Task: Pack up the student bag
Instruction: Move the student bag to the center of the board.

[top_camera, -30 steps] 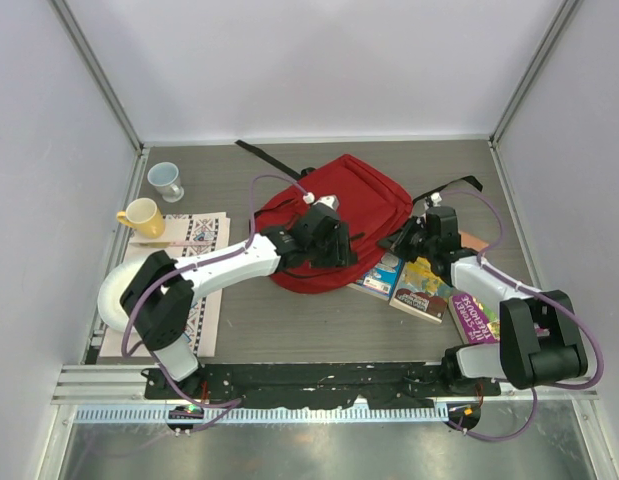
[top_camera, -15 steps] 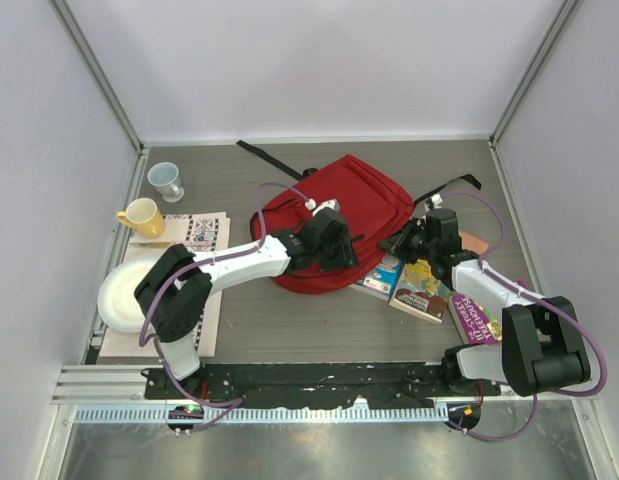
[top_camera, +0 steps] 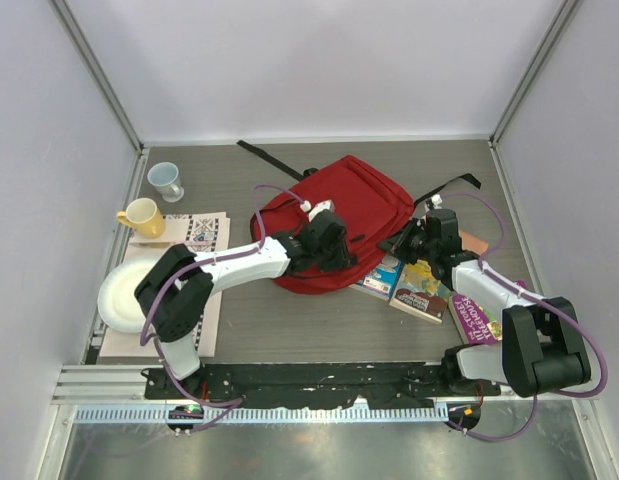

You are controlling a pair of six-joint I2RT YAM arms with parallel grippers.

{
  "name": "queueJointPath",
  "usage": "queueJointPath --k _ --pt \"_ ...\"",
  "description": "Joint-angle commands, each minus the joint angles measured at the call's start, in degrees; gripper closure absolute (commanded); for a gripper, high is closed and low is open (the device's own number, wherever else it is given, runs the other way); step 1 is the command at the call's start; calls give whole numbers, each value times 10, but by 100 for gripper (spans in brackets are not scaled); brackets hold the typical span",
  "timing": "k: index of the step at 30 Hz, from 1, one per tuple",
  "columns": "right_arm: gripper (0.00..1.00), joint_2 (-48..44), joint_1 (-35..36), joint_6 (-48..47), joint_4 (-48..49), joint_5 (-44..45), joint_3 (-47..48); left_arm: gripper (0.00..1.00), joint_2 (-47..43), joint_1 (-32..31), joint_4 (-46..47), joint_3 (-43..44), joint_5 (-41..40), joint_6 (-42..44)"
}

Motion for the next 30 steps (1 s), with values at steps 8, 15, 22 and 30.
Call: queueJointPath --k 8,15,22,30 --pt "99 -31 6 1 18 0 1 83 24 -2 35 16 -18 -7" --pt "99 -32 7 0 17 2 1 100 27 2 42 19 -20 -6" --pt "99 -20 7 -3 8 19 8 100 -14 4 81 -13 -14 9" --pt "99 19 -3 13 16 39 37 100 -81 4 87 -50 1 52"
